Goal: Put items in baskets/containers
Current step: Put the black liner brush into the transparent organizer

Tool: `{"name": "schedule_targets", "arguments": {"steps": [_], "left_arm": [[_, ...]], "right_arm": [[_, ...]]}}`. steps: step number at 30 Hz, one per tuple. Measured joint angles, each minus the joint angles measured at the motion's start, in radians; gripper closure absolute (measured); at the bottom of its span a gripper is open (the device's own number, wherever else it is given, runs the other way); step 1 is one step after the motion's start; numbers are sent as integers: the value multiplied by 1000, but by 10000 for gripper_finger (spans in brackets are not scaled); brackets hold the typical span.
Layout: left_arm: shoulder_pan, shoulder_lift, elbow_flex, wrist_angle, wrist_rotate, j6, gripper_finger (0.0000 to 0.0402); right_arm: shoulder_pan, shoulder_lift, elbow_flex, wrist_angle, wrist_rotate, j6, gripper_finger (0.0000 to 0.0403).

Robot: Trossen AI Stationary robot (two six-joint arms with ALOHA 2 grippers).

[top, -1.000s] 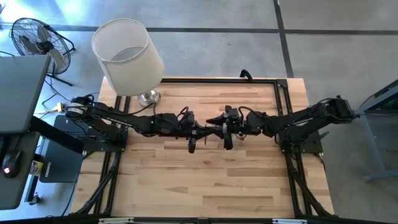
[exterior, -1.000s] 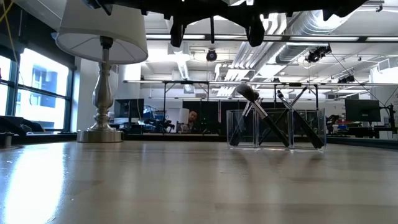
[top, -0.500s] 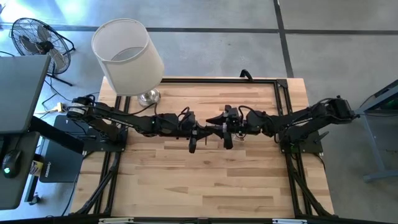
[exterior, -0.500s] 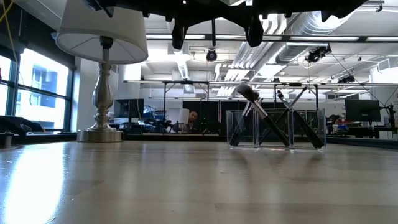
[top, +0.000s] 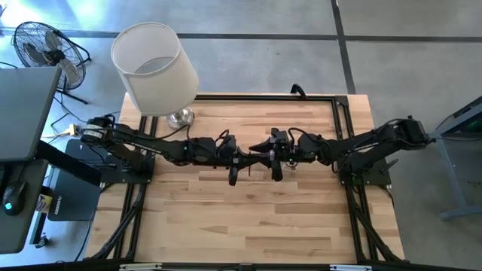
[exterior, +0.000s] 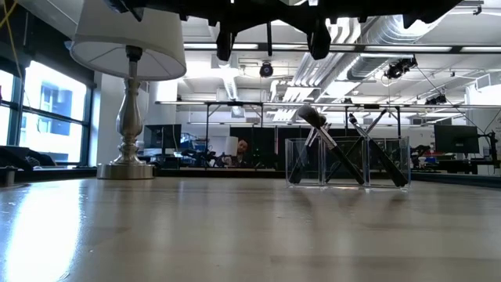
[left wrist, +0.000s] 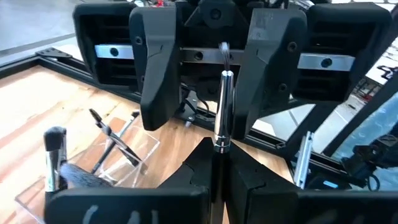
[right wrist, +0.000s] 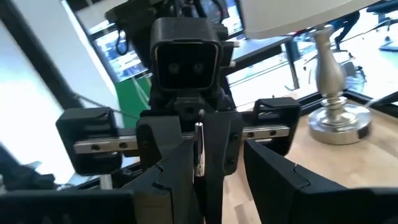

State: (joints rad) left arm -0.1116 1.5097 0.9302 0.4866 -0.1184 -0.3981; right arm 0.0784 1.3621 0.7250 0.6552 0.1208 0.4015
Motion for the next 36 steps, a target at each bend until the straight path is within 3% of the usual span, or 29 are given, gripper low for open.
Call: {"name": "schedule_targets", "arguments": {"steps": [4, 8, 12, 36], "left_arm": [[1, 0, 0, -3, -1, 0, 390], [0, 0, 0, -2, -4, 0, 390], [1, 0, 0, 8, 0, 0, 390], [0, -1, 0, 37, 13, -8, 390]], "right_arm": [[9, 0, 0, -8, 54, -4, 269], [6, 0, 0, 5, 9, -8, 269], [11, 0, 0, 7, 71, 6, 269], [16, 0, 2, 7, 27, 69, 269]]}}
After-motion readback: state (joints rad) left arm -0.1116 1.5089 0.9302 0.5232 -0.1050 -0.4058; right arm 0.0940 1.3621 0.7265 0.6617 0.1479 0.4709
